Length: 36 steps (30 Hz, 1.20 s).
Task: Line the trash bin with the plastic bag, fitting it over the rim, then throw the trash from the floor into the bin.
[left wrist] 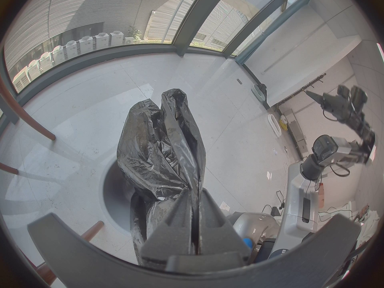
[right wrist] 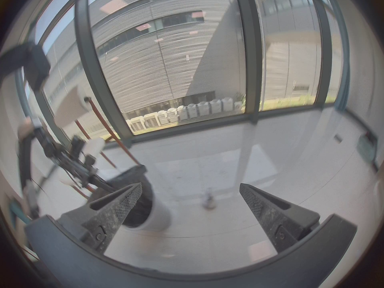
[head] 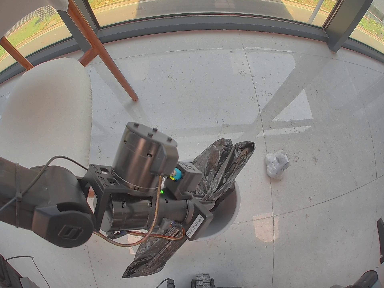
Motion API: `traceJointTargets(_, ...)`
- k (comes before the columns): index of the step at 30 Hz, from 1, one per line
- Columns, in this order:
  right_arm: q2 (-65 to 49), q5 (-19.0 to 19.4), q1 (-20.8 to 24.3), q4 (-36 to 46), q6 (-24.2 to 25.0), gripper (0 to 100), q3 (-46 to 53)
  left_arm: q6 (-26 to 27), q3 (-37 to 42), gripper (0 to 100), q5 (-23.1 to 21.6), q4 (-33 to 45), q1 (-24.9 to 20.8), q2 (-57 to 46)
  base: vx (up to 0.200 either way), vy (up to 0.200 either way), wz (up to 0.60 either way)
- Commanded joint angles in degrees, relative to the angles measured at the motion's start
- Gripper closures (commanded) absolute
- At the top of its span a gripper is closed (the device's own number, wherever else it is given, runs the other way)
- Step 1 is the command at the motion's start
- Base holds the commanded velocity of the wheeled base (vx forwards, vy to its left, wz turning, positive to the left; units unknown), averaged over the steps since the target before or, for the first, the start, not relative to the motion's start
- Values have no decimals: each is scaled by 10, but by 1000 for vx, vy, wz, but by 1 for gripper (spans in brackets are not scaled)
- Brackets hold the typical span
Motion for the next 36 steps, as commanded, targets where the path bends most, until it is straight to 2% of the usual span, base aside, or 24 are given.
traceJointTargets(1, 241, -1, 210, -9, 193, 0, -116, 3, 19, 100, 9, -2, -17, -4, 0, 0, 0)
traceJointTargets(2, 288, 1, 235, -9, 276, 0, -153, 3, 23, 100, 9, -2, -17, -4, 0, 0, 0)
traceJointTargets(3, 325, 5, 244, -9, 317, 0, -179, 3, 25, 100, 9, -1, -17, -4, 0, 0, 0)
traceJointTargets(4, 362, 12, 248, -9, 346, 0, -204, 2, 28, 100, 10, -1, -17, -5, 0, 0, 0)
traceJointTargets(6, 410, 34, 264, -7, 362, 0, -227, 2, 35, 100, 10, -2, -17, -10, 0, 0, 0)
traceJointTargets(9, 464, 54, 313, -6, 362, 0, -227, 2, 36, 100, 10, -2, -17, -14, 0, 0, 0)
traceJointTargets(13, 566, 67, 310, -17, 359, 0, -241, 3, 38, 100, 11, -2, -17, -14, 0, 0, 0)
traceJointTargets(17, 649, 93, 292, -23, 359, 0, -297, 2, 38, 100, 12, -4, -17, -15, 0, 0, 0)
traceJointTargets(24, 762, 89, 262, -15, 351, 0, -388, 4, 54, 100, 14, -34, -17, -16, 0, 0, 0)
traceJointTargets(26, 783, 88, 250, -16, 336, 0, -398, 4, 57, 100, 14, -34, -17, -16, 0, 0, 0)
traceJointTargets(31, 819, 86, 222, -16, 260, 0, -405, 4, 58, 100, 14, -35, -17, -16, 0, 0, 0)
traceJointTargets(36, 844, 86, 220, -19, 244, 0, -423, 5, 57, 100, 14, -35, -18, -16, 0, 0, 0)
